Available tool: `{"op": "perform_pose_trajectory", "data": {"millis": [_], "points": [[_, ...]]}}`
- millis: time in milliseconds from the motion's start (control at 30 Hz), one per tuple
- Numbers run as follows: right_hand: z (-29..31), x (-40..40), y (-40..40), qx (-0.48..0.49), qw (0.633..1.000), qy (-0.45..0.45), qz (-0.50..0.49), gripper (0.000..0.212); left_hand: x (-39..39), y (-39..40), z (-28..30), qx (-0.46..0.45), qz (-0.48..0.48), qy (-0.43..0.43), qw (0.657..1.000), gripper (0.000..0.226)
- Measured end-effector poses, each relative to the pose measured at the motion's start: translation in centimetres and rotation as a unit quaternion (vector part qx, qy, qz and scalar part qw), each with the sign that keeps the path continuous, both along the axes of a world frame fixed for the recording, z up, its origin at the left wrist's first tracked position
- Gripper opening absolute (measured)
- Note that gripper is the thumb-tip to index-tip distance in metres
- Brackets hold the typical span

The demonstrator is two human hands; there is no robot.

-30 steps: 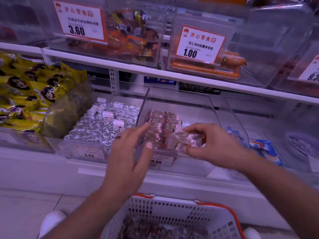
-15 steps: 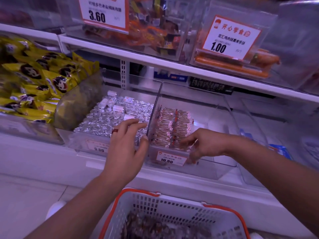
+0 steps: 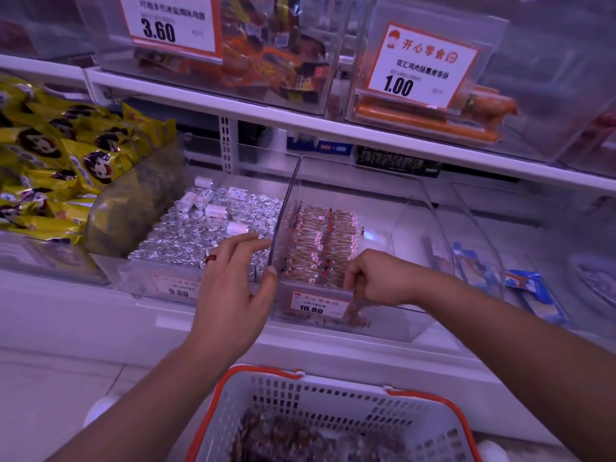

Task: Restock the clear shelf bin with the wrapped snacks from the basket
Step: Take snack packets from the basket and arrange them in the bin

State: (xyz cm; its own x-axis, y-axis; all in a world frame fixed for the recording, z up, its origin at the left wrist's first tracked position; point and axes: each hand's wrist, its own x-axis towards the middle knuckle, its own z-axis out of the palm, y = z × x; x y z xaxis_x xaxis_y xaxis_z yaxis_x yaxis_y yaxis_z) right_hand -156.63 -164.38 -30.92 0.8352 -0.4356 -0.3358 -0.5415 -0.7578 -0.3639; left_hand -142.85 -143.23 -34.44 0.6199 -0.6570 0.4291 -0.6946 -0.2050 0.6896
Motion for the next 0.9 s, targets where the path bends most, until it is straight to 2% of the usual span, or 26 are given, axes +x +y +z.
{"op": "perform_pose_trajectory", "data": {"millis": [100, 200, 300, 400, 433, 500, 533, 600, 700, 800, 900], "points": [[0.6, 0.0, -0.2, 0.041, 0.999, 0.001, -0.008, 0.018, 0.0, -0.1, 0.0, -0.005, 0.002, 0.004, 1.000, 0.035], [1.1, 0.0, -0.5, 0.068, 0.996, -0.042, -0.049, 0.008, 0.0, -0.2, 0.0, -0.012, 0.006, 0.009, 1.000, 0.033], [0.4, 0.4, 0.1, -0.011, 0.999, 0.018, -0.032, 0.013, -0.1, -0.2, 0.1, -0.010, 0.010, 0.014, 1.000, 0.034], [-0.4, 1.3, 1.1, -0.090, 0.993, 0.077, -0.022, 0.008, -0.2, -0.2, 0.1, -0.003, 0.009, 0.016, 1.000, 0.036], [-0.4, 1.6, 1.3, -0.116, 0.989, 0.088, -0.019, 0.013, -0.2, -0.1, 0.2, -0.001, 0.008, 0.013, 1.000, 0.037], [-0.2, 1.9, 1.4, -0.138, 0.985, 0.103, -0.017, 0.026, -0.2, -0.1, 0.2, 0.000, 0.005, 0.010, 1.000, 0.038], [-0.1, 1.8, 1.4, -0.133, 0.985, 0.110, -0.019, 0.023, -0.2, -0.1, 0.2, -0.003, 0.003, 0.011, 1.000, 0.038], [0.2, 1.3, 1.0, -0.087, 0.990, 0.099, -0.049, 0.023, -0.2, -0.1, 0.2, -0.007, 0.002, 0.015, 1.000, 0.038], [1.1, 0.0, -0.4, 0.032, 0.982, 0.008, -0.187, 0.046, -0.2, -0.1, 0.2, -0.008, 0.003, 0.015, 1.000, 0.038], [1.6, -0.7, -1.2, 0.177, 0.923, -0.025, -0.340, 0.054, -0.3, -0.1, 0.2, -0.005, 0.001, 0.016, 1.000, 0.037], [1.3, -0.2, -0.3, 0.379, 0.850, -0.044, -0.363, 0.026, -0.5, -0.1, 0.4, 0.002, 0.005, 0.023, 1.000, 0.037]]}}
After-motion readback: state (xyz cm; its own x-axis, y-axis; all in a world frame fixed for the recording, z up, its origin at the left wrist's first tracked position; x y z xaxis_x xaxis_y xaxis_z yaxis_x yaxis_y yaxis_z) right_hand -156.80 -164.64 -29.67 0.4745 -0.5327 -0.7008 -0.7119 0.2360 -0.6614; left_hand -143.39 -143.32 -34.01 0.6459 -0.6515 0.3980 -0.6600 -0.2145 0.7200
